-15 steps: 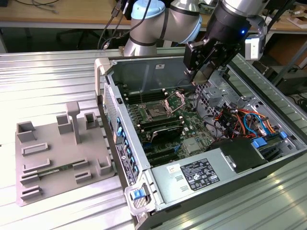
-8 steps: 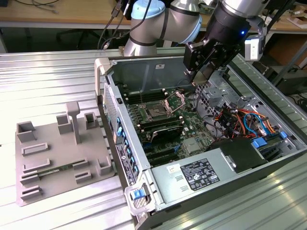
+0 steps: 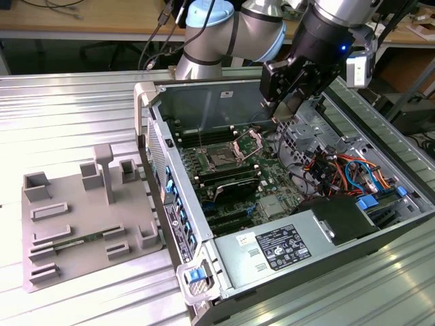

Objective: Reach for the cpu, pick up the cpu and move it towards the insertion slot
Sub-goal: 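Pick up the cpu and move it towards the insertion slot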

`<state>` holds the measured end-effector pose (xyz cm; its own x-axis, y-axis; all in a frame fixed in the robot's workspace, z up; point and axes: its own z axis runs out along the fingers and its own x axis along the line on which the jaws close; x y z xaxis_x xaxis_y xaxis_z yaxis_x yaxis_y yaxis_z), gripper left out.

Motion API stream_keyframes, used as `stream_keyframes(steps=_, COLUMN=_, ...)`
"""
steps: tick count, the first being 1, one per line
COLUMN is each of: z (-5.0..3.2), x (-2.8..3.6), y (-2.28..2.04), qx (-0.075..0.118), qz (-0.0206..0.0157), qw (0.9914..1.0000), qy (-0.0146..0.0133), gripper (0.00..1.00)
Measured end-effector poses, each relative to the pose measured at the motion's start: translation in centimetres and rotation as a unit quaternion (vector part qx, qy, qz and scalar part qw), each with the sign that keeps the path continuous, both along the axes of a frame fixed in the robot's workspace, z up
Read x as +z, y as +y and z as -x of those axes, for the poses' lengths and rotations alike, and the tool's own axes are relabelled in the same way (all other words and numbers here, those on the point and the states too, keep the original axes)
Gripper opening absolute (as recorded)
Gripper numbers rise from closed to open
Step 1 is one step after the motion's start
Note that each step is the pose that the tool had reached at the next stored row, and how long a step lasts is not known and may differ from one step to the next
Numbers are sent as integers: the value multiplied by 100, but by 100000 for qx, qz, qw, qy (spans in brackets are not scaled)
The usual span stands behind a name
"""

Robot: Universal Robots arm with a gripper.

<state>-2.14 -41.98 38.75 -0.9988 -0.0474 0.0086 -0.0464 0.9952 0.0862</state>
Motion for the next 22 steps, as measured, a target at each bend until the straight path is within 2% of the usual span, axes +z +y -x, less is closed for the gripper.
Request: stream_keyframes(steps=22, z=0, x=-44, y=-7, qx=0, qz=0, qw=100000, qy=1, gripper=55)
